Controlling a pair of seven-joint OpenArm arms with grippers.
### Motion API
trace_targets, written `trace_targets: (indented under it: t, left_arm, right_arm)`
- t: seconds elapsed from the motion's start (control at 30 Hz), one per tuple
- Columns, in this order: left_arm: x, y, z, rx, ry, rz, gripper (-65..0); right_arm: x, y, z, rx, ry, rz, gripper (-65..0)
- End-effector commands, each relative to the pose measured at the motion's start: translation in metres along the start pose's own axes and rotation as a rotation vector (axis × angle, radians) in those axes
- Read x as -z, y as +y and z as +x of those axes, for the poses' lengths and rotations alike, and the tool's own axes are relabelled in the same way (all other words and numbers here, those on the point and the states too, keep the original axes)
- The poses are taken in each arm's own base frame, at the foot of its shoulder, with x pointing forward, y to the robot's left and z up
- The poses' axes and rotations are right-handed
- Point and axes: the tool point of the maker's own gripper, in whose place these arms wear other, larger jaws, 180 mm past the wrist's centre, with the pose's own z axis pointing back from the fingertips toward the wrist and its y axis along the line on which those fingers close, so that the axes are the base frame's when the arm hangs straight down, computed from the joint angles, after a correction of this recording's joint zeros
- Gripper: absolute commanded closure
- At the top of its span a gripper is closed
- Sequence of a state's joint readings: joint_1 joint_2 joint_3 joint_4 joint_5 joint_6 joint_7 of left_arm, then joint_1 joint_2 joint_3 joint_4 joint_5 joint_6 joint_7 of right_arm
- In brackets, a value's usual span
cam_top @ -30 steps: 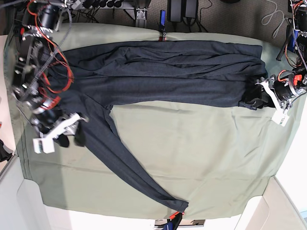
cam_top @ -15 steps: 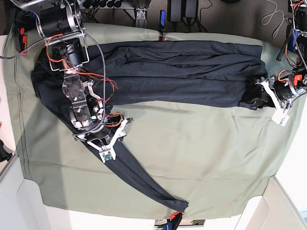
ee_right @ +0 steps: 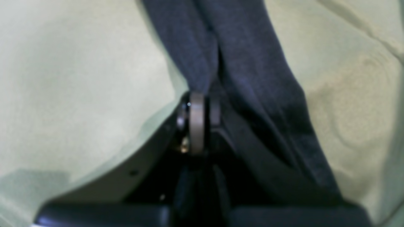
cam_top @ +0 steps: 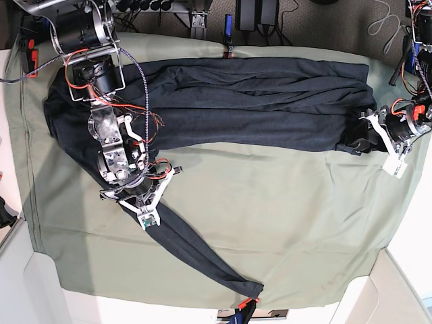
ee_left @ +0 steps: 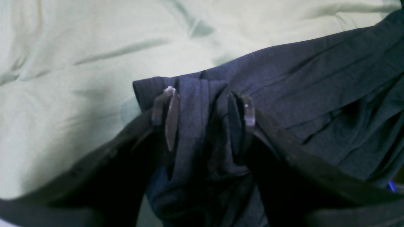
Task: Fold the T-shirt properly
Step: 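Release the right gripper and reach it to the hanging sleeve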
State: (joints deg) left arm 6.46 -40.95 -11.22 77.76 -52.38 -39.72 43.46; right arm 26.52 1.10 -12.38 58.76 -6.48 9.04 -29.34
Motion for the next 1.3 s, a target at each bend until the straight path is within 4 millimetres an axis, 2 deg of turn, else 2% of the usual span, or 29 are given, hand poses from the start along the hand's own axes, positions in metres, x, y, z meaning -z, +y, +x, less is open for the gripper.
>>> trace_targets:
  t: [0.0, 0.13, 0.23, 0.3, 0.4, 0.53, 0.6, 0.73, 0.87, 0.9, 0.97, 1.0, 1.03, 1.13, 1.27]
  left_arm:
    - [-0.009, 0.006, 0.023, 0.024, -0.061, 0.01, -29.0]
    - [-0.016, 0.012, 0.031, 0.014, -0.09, 0.029, -29.0]
    - [-0.025, 0.02, 0.039, -0.004, -0.128, 0.045, -29.0]
    - [-0.029, 0.022, 0.042, -0.017, -0.139, 0.049, -29.0]
    - [-0.031, 0.023, 0.041, -0.025, -0.128, 0.048, -29.0]
    - [-0.031, 0.021, 0.038, -0.031, -0.112, 0.04, -29.0]
    - [-0.031, 0.021, 0.039, -0.033, -0.115, 0.037, -29.0]
    - [-0.031, 0.018, 0.043, -0.048, -0.134, 0.019, -29.0]
    - [-0.033, 0.007, 0.054, -0.037, -0.167, -0.016, -29.0]
    - [-0.034, 0.002, 0.059, -0.022, -0.176, -0.025, -29.0]
    - [-0.037, -0.01, 0.072, 0.026, -0.199, -0.04, -29.0]
    - [-0.039, -0.016, 0.078, 0.052, -0.211, -0.047, -29.1]
    - [-0.041, -0.022, 0.085, 0.077, -0.223, -0.054, -29.1]
    - [-0.044, -0.038, 0.097, 0.135, -0.246, -0.075, -29.3]
    - [-0.034, -0.059, 0.097, 0.181, -0.247, -0.119, -37.3]
  right_arm:
    - [-0.005, -0.006, 0.025, -0.006, -0.057, -0.01, 0.0]
    - [-0.017, 0.004, 0.039, -0.005, -0.106, 0.019, 0.0]
    - [-0.037, 0.033, 0.05, -0.029, -0.18, 0.131, 0.0]
    - [-0.052, 0.053, 0.048, -0.03, -0.202, 0.191, 0.0]
    - [-0.073, 0.084, 0.033, -0.078, -0.207, 0.262, 0.0]
    - [-0.103, 0.117, -0.001, -0.141, -0.212, 0.328, 0.0]
    - [-0.118, 0.126, -0.018, -0.156, -0.207, 0.348, 0.0]
    - [-0.138, 0.129, -0.043, -0.168, -0.194, 0.362, 0.0]
    - [-0.14, 0.126, -0.055, -0.168, -0.161, 0.355, 0.0]
    - [-0.139, 0.124, -0.054, -0.166, -0.158, 0.348, -4.5]
    - [-0.137, 0.115, -0.05, -0.14, -0.166, 0.316, -21.3]
    - [-0.137, 0.108, -0.046, -0.129, -0.174, 0.298, -27.0]
    - [-0.137, 0.099, -0.043, -0.116, -0.182, 0.268, -30.6]
    - [-0.139, 0.057, -0.031, -0.045, -0.206, 0.131, -31.4]
    - [-0.141, -0.01, -0.031, 0.075, -0.214, -0.038, -31.4]
